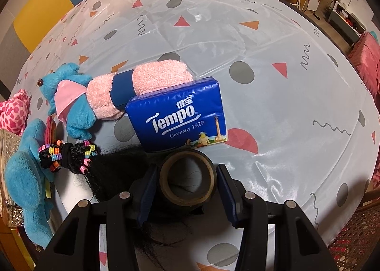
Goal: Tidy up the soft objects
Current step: 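Carry the cream cloth with the left gripper into the gold tray and release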
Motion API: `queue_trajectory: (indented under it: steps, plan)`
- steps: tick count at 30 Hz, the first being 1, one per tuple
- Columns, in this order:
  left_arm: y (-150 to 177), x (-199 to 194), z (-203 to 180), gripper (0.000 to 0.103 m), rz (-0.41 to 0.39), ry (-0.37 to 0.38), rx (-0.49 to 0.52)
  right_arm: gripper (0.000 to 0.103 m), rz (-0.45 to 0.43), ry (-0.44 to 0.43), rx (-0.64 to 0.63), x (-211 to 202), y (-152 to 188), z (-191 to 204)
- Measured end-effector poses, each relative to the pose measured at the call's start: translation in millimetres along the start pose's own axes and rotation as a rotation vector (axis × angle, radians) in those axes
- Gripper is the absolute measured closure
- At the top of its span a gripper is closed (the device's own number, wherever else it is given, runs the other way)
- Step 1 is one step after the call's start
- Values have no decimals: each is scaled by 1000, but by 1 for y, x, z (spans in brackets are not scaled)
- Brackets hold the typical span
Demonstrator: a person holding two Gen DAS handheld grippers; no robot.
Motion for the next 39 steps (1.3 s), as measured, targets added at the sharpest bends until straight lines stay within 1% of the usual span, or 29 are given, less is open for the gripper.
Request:
queue_trajectory:
  steps: [3,5,9,12,14,16,17,18,20,21,22,24,27,29,31,33,36,39]
  plan:
    - [17,-11,3,54,-40,-16,-2,53,2,12,-4,1,0,0]
    - [20,-12,2,51,-64,-28,0,53,10,20,-5,3,1,1]
    - [17,-7,6,36,-48,-24,-25,53,16,44,-24,6,1,4]
    - [5,1,-4,33,-39,-39,-17,53,16,51,-31,7,2,6]
    - [2,5,-4,34,-36,-41,-23,53,16,55,-35,8,1,6]
    - [3,7,-5,43,-41,-39,-16,53,17,58,-39,8,1,7]
    - [3,7,-5,57,-48,-41,-11,53,17,59,-41,9,1,7]
    - [4,5,-4,61,-53,-40,-13,53,17,60,-42,9,1,8]
    - [3,0,-2,61,-46,-43,-28,53,16,60,-41,10,0,8]
    - [5,-3,0,61,-38,-32,-38,53,16,60,-41,10,0,8]
    - [6,-9,0,61,-42,4,-53,53,16,62,-42,11,0,9]
    - [7,-20,0,61,-68,7,-50,54,19,71,-48,12,0,12]
    - [4,-44,1,61,-116,31,-61,54,22,96,-68,13,2,15]
    - [1,-57,6,61,-137,40,-78,54,21,96,-70,13,3,18]
    - [-2,-69,17,61,-145,47,-126,54,20,97,-70,13,3,20]
    - [-5,-77,26,61,-155,44,-155,54,19,102,-74,14,4,22]
    - [-12,-95,51,61,-181,21,-216,54,17,105,-76,14,4,25]
    - [-17,-117,86,61,-218,-24,-298,54,16,105,-76,14,5,24]
Point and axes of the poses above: each gripper's, at about its wrist camera, not at the fingertips, and x roughly the way its jaws point, z to its left, y to its underside, the point moved 4 cm from there along x, roughly the way its jaws point, and after that the axes turned 9 degrees about -y, right-handed, at the moved point
